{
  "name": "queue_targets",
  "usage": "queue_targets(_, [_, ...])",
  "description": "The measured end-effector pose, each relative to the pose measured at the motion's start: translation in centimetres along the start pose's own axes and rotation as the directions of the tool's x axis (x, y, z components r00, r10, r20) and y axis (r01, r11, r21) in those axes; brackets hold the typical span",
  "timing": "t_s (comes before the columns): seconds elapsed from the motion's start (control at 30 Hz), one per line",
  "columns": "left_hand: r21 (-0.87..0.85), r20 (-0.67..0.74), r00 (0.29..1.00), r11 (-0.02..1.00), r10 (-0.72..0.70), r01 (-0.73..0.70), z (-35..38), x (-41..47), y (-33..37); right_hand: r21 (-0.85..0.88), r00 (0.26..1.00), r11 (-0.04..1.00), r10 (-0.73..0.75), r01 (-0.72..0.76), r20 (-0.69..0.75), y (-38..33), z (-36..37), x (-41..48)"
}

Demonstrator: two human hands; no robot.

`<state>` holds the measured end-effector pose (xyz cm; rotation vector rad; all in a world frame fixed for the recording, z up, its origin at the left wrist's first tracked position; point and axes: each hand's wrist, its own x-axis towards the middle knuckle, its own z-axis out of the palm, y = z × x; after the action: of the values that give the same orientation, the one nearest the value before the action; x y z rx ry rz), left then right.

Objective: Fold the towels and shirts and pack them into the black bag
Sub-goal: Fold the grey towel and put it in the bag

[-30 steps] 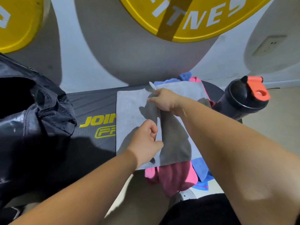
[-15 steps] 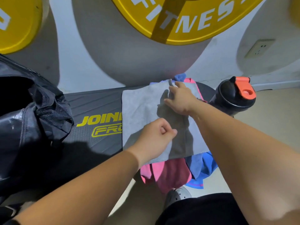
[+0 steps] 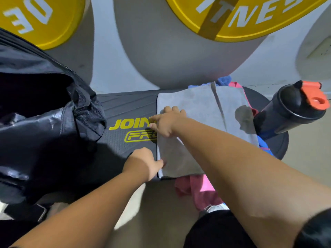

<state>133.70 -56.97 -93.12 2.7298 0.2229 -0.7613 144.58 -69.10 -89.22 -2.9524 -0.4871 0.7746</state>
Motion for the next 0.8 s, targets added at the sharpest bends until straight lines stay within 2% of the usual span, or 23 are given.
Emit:
queue_targets(0.17, [-0.045,0.024,0.998,0.998,0.053,-0.051,0.1,0.4,0.8,-0.032,0.996,0.996,0.085,-0.086,-0.017,-0.8,0.5,1.2])
queue_targets(0.33, [-0.06,0.005,0.999,0.997,0.045,-0.044,-1.5,0.8,-0.6,0.183,0.991,0.983,0.046,-0.022,-0.127,-2.2,-0.4,2.0])
queue_targets(0.43, [0.037,-0.046,0.999,0.999,0.013,-0.012,-3.8,1.1,-3.2,0.306,0.982,0.95,-0.011,0.069,-0.188,-4.2,-0.9,2.4])
queue_targets(0.6, [0.152,-0.028,0.997,0.985,-0.073,0.077,-7.3,-0.2,-7.1,0.413,0.974,0.888,-0.134,0.2,-0.185,-8.0,0.0,3.4])
queue_targets(0.7, [0.285,-0.053,0.996,0.955,-0.07,0.082,-7.7,-1.4,-8.0,0.401,0.968,0.881,-0.242,0.25,-0.073,-9.7,0.9,3.6])
queue_targets(0.8, [0.471,-0.06,0.998,0.881,-0.024,0.049,-7.0,-2.0,-8.3,0.304,0.955,0.913,-0.294,0.271,0.033,-9.7,1.6,3.3])
